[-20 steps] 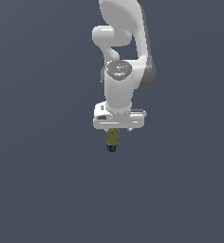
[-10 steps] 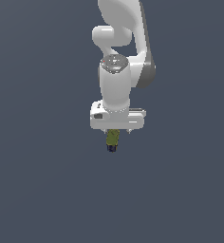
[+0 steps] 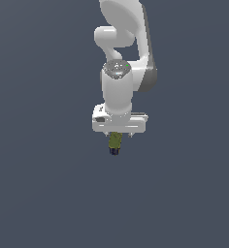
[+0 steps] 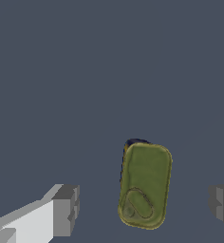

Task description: Pick up the object and move it to a goal position.

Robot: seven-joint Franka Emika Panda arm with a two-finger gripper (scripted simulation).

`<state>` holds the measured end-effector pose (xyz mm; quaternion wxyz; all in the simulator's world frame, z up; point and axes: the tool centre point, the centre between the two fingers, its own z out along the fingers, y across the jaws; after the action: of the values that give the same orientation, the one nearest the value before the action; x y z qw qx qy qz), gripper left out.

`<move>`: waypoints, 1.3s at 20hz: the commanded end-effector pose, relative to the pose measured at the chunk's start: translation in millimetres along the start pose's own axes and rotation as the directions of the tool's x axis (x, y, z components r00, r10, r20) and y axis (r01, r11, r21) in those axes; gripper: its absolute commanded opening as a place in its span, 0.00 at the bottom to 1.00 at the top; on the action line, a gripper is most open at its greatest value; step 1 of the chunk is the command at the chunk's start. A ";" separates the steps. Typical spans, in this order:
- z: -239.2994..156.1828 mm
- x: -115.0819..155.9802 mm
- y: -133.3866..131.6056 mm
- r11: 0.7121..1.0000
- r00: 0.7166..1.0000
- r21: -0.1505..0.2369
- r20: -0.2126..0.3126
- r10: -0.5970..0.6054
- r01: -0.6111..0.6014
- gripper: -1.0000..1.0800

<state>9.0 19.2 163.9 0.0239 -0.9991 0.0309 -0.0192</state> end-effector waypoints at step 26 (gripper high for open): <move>87.9 -31.9 20.1 0.990 0.991 -0.053 0.030 0.134 -0.132 0.96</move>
<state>-19.9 5.3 82.3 0.0003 -0.9953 0.0973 -0.0002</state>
